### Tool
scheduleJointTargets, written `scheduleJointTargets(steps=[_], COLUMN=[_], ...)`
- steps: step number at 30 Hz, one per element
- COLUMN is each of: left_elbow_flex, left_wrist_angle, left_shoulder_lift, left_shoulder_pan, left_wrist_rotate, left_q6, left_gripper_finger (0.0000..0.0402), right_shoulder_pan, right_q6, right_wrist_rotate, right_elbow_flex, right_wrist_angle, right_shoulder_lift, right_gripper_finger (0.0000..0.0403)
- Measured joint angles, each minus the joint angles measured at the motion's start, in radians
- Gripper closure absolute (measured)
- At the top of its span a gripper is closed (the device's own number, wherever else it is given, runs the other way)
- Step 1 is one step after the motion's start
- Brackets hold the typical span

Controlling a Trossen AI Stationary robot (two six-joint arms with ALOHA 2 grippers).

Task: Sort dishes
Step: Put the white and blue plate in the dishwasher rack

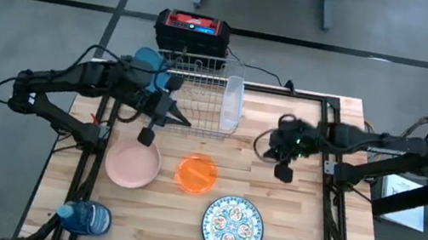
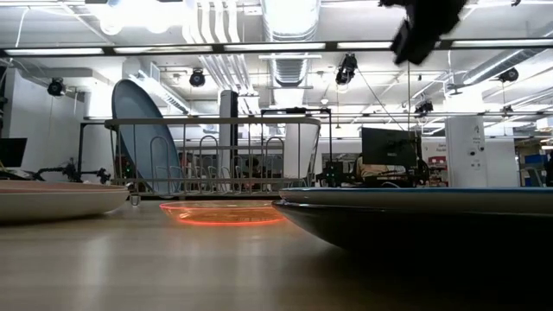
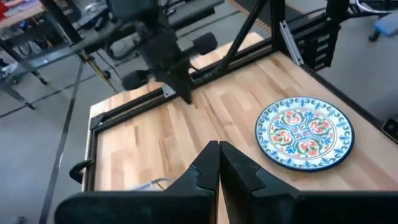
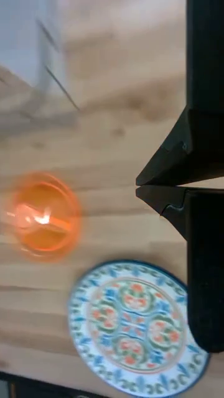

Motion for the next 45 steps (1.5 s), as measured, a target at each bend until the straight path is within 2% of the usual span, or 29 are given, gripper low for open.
scheduleJointTargets(steps=[4,8,10,14,19,24,33,45], left_elbow_flex=[-0.012,-0.044,-0.063,-0.090,-0.126,-0.145,-0.147,-0.147], left_wrist_angle=[-0.009,-0.012,-0.007,0.002,0.072,0.111,0.119,0.161], left_shoulder_lift=[0.043,0.067,0.078,0.106,0.125,0.124,0.123,0.123], left_shoulder_pan=[0.000,-0.001,-0.005,-0.016,-0.041,-0.050,-0.054,-0.053], left_wrist_rotate=[0.011,0.109,0.115,0.114,0.115,0.115,0.115,0.115], left_q6=[0.011,0.074,0.078,0.076,0.076,0.065,0.045,0.051], left_gripper_finger=[0.0401,0.0401,0.0401,0.0401,0.0401,0.0401,0.0401,0.0401], right_shoulder_pan=[0.056,0.117,0.149,0.199,0.241,0.246,0.257,0.266], right_q6=[0.081,0.158,0.195,0.251,0.295,0.362,0.315,0.187], right_wrist_rotate=[-0.002,-0.006,-0.019,-0.007,0.115,0.129,0.106,0.000], right_elbow_flex=[-0.114,-0.213,-0.247,-0.266,-0.267,-0.268,-0.268,-0.268], right_wrist_angle=[0.057,0.169,0.228,0.280,0.317,0.334,0.410,0.674], right_shoulder_lift=[0.005,0.018,0.022,0.034,0.079,0.168,0.288,0.457], right_gripper_finger=[0.0403,0.0402,0.0396,0.0369,0.0322,0.0279,0.0232,0.0237])
